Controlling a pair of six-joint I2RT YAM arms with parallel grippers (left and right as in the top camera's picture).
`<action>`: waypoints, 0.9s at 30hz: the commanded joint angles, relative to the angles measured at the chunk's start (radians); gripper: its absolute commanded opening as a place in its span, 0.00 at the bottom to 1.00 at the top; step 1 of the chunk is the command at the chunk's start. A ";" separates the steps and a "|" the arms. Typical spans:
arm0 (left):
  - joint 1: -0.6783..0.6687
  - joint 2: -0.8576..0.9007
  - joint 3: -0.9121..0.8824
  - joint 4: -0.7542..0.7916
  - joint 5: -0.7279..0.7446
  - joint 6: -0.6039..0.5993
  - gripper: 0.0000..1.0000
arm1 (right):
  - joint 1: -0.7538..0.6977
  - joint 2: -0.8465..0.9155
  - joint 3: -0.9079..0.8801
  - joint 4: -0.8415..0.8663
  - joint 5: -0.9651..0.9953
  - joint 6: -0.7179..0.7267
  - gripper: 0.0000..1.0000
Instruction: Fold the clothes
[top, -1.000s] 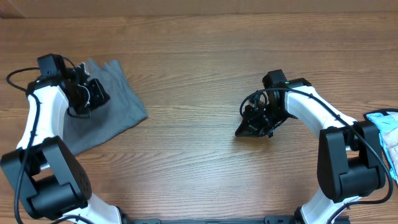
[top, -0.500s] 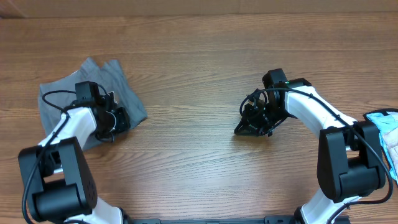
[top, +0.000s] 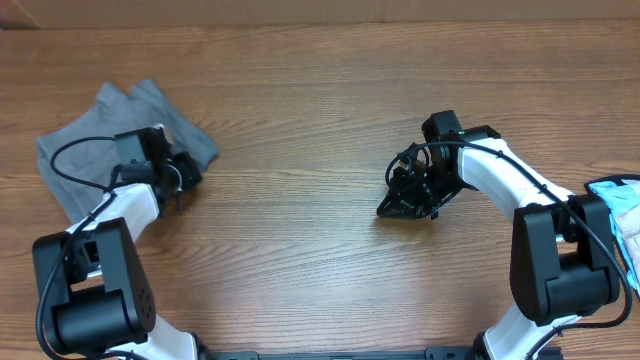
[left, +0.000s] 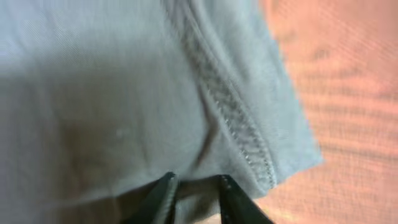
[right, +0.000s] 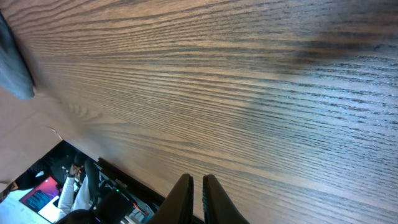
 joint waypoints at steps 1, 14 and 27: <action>0.019 0.010 0.111 0.016 0.085 0.031 0.30 | -0.001 -0.005 0.022 -0.005 0.002 -0.003 0.10; 0.018 -0.003 0.566 -0.816 0.169 0.238 0.18 | -0.001 -0.005 0.022 -0.016 0.002 -0.004 0.11; -0.045 0.008 0.187 -0.592 0.015 0.237 0.04 | -0.001 -0.005 0.022 0.021 0.002 -0.004 0.11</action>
